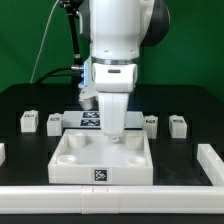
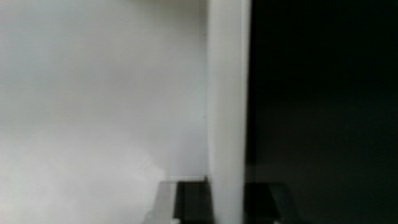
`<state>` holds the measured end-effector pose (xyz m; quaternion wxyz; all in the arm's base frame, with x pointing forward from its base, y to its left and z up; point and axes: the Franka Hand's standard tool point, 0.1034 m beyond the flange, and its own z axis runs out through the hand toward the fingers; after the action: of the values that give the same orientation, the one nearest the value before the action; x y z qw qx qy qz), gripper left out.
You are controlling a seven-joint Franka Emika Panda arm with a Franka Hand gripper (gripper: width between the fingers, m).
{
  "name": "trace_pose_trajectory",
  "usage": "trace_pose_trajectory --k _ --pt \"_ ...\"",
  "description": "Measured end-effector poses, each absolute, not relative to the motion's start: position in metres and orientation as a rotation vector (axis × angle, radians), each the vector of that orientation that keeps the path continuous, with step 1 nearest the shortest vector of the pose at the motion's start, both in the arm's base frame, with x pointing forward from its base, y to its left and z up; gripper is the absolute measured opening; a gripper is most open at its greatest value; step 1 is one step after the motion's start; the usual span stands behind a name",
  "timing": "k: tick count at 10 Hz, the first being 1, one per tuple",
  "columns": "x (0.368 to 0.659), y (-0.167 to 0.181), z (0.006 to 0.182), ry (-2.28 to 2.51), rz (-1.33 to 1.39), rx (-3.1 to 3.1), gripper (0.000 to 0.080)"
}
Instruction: Assemble one leg
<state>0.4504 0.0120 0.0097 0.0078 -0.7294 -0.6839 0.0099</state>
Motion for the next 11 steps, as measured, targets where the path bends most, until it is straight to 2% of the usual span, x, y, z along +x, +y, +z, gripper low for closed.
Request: trace_pose_trajectory --k 4,7,11 --pt "0.486 0.066 0.010 -2.234 -0.038 -2.197 0.0058" --pt "0.501 0.082 0.012 -2.197 -0.038 -2.234 0.0058" --pt "0.500 0.087 0.011 -2.127 -0.013 -2.289 0.0058"
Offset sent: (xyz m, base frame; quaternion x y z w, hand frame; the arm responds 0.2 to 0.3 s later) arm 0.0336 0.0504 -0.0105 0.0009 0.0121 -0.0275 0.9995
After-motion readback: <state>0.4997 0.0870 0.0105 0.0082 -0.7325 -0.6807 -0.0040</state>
